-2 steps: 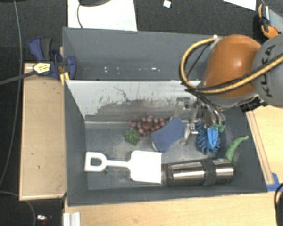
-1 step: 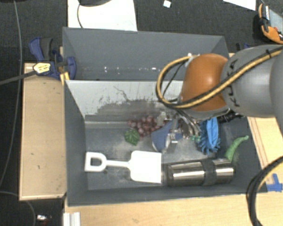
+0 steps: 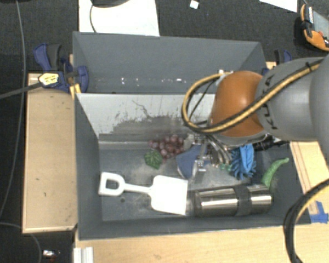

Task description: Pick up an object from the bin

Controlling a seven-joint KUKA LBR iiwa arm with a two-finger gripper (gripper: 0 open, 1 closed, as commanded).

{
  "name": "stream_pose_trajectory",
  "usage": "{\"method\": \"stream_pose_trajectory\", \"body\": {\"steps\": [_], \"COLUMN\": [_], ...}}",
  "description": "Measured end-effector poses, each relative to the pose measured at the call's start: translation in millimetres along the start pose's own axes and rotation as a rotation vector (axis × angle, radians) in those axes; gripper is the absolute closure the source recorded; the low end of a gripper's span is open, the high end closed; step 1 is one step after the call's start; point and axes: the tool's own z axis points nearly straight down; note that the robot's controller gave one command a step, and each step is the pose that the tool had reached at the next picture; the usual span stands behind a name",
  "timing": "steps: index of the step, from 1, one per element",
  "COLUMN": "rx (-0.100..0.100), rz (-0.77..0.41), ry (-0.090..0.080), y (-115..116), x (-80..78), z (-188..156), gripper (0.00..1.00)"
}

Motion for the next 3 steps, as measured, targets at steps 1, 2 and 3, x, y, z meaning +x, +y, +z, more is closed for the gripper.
{"method": "stream_pose_trajectory", "body": {"steps": [1,2,3], "rx": [-0.002,-0.001,-0.002], "rz": [-0.043,-0.01,0.005], "ry": [0.003,0.0,-0.002], "y": [-15,-25,-24], "x": [-7.7,-5.8,-7.1], "z": [-18,7,8], "gripper": [0.0,0.0,0.0]}}
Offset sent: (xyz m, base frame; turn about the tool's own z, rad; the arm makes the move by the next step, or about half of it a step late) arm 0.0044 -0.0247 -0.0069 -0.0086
